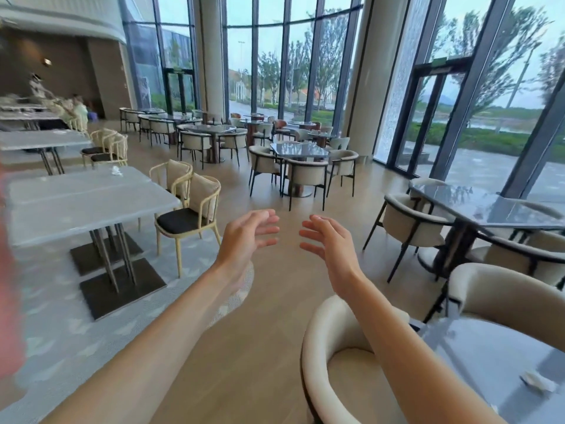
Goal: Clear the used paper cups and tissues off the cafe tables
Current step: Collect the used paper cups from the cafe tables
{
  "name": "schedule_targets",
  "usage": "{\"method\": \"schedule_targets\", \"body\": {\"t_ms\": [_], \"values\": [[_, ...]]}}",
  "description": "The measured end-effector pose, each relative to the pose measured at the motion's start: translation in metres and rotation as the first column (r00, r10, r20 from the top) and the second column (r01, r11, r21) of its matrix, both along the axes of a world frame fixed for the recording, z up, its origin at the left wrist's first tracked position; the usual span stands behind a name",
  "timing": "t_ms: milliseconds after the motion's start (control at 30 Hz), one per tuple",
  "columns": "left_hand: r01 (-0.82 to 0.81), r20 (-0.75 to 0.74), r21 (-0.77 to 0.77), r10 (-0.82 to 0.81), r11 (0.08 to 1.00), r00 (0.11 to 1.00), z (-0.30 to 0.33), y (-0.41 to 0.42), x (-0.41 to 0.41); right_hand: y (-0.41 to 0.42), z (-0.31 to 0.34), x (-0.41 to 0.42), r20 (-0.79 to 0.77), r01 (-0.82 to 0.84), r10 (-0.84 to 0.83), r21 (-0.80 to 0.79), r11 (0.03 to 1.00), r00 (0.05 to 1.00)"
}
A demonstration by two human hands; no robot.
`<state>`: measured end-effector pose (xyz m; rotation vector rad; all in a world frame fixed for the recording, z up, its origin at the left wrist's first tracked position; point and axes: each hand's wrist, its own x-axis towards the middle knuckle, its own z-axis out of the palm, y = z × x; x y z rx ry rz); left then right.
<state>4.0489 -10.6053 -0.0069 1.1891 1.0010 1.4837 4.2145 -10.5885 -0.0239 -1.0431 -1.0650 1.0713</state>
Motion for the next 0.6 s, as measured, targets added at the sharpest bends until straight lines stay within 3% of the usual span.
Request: {"method": "schedule_targets", "body": {"t_ms": [167, 467, 600], "values": [[0.056, 0.032, 0.024, -0.057, 0.998, 0.998, 0.000, 0.120, 0.005, 0.101, 0.005, -0.001, 0.038, 0.058, -0.059, 0.032, 0.998, 0.998], [0.359, 0.008, 0.003, -0.359, 0.933, 0.933, 0.017, 0.329, 0.086, 0.257, 0.030, 0.066, 0.043, 0.378, -0.378, 0.024, 0.926, 0.925], [0.422, 0.038, -0.014, -0.421, 0.907, 0.906, 0.013, 0.392, 0.112, 0.311, 0.029, 0.090, 0.021, 0.450, -0.451, 0.017, 0.893, 0.892]]}}
